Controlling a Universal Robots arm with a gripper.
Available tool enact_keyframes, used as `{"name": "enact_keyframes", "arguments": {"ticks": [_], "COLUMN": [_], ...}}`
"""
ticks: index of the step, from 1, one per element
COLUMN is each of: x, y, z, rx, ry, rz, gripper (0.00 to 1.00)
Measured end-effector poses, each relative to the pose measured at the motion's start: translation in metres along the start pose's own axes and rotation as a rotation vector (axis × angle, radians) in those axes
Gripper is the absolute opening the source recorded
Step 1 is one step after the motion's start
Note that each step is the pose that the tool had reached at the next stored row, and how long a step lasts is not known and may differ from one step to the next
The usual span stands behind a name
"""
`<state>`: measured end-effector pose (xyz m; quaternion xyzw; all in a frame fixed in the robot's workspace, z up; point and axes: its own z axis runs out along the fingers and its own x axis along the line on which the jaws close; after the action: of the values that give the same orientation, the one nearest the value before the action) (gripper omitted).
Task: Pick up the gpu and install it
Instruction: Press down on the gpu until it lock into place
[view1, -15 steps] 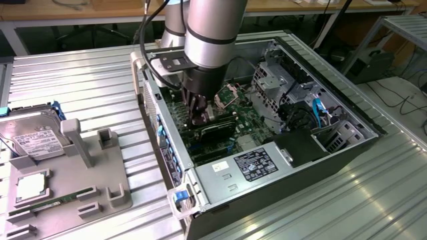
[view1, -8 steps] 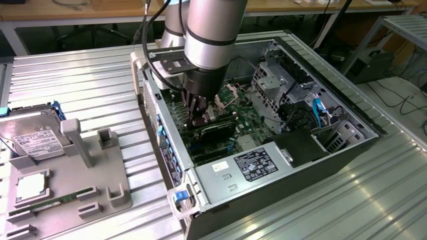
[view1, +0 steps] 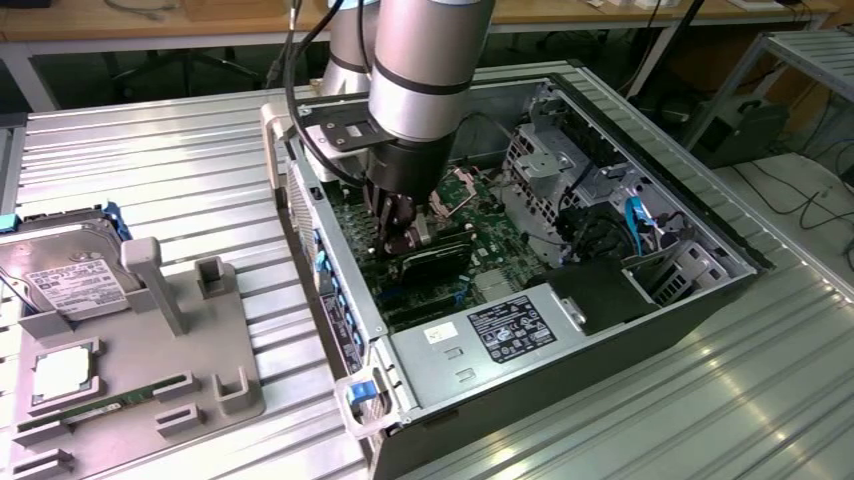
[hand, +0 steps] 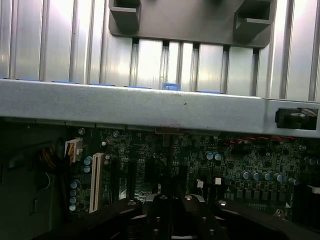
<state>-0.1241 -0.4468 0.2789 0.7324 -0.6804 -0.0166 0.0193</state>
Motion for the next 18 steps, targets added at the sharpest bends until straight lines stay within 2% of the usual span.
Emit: {"name": "enact_keyframes", "arguments": {"ticks": [12,15,18], "x": [-0.0001,0.0000,-0.0003], "y": [0.0000,0.0001,0.0001], "z": [0.0098,0.0104,0.0076], "rx": [-0.0004,-0.0005,0.0014], "ry": [0.0008,0.0010,-0.0018], "rz": [-0.004,-0.005,-0.005], "gripper": [0.11,0.11,0.11]}}
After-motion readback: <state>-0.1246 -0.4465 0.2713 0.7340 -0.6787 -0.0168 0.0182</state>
